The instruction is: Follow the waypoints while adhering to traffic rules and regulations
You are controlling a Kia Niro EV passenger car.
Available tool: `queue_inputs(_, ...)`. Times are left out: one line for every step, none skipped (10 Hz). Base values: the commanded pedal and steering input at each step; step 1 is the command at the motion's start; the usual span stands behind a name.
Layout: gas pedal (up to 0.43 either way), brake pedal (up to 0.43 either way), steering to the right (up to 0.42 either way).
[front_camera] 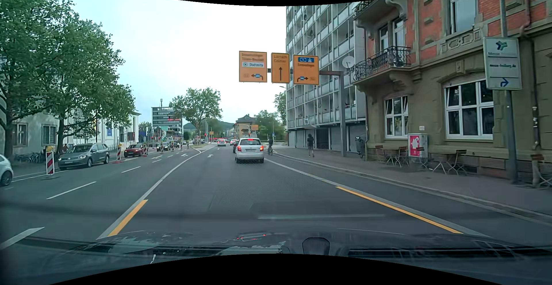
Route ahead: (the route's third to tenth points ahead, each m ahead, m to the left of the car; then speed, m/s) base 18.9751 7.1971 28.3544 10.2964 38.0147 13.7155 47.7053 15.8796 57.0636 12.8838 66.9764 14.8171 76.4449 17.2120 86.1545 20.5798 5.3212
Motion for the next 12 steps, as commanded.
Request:
queue_inputs(0.039,0.000,-0.087)
queue_inputs(0.039,0.000,-0.087)
queue_inputs(0.039,0.000,-0.088)
queue_inputs(0.039,0.000,-0.090)
queue_inputs(0.039,0.000,-0.090)
queue_inputs(0.039,0.000,-0.090)
queue_inputs(0.039,0.000,-0.090)
queue_inputs(0.039,0.000,-0.091)
queue_inputs(0.039,0.000,-0.091)
queue_inputs(0.039,0.000,-0.091)
queue_inputs(0.039,0.000,-0.088)
queue_inputs(0.028,0.000,-0.088)
